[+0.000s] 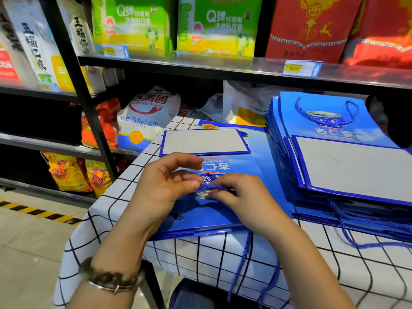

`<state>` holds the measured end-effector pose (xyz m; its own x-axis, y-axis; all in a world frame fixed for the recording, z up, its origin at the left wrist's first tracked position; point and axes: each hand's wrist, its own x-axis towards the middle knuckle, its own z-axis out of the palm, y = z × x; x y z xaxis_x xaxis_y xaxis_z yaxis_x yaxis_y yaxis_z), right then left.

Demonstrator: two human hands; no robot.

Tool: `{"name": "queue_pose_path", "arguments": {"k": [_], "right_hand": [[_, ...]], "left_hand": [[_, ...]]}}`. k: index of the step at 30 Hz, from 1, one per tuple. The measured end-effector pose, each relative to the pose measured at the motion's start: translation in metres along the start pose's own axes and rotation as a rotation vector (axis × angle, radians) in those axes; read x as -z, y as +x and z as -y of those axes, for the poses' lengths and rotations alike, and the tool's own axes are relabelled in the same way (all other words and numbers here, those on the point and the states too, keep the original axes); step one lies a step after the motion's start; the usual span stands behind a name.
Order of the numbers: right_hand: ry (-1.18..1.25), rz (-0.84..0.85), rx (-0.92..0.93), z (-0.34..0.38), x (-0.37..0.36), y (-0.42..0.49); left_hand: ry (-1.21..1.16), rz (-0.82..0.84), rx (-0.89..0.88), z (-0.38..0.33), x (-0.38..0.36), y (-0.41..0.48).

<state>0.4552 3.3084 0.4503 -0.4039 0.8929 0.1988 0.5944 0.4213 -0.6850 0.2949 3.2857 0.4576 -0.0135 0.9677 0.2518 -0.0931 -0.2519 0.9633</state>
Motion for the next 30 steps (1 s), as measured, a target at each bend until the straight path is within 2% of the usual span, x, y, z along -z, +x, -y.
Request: {"name": "queue_pose_path", "arguments": {"k": [4,8,9,11,14,18,20,23,27,30], "right_hand": [[0.085,-0.117,-0.083,-0.006,0.016,-0.001],[0.414,-0.159,-0.178,0.003,0.024,0.003],[0.463,-0.181,-0.198,0.006,0.027,0.005],[0.504,-0.212,-0.209,0.012,0.033,0.009],[0.479,-0.177,-0.200,0.020,0.039,0.012],[0.451,-0.153,-0.194,0.024,0.040,0.015],[0.437,-0.204,-0.192,0.019,0.041,0.014],[0.347,-0.268,-0.228,0.004,0.045,0.003],[0.270,-0.134,-0.214,-0.009,0.042,-0.015],[0.242,-0.149,-0.196,-0.013,0.038,-0.022]], "left_hand": [[0.262,-0.153,-0.016,0.002,0.000,0.006],[0.706,-0.301,-0.327,-0.002,-0.016,-0.002],[0.715,-0.286,-0.359,-0.004,-0.024,-0.008],[0.651,-0.167,-0.237,-0.006,-0.038,-0.016],[0.875,0.068,-0.027,0.000,-0.051,-0.013],[1.012,0.153,-0.006,0.009,-0.055,-0.001],[0.965,0.099,-0.040,0.011,-0.054,0.003],[0.637,0.017,0.051,0.008,-0.052,0.007],[0.400,-0.004,0.137,0.007,-0.057,0.010],[0.312,0.014,0.174,0.008,-0.065,0.009]]}}
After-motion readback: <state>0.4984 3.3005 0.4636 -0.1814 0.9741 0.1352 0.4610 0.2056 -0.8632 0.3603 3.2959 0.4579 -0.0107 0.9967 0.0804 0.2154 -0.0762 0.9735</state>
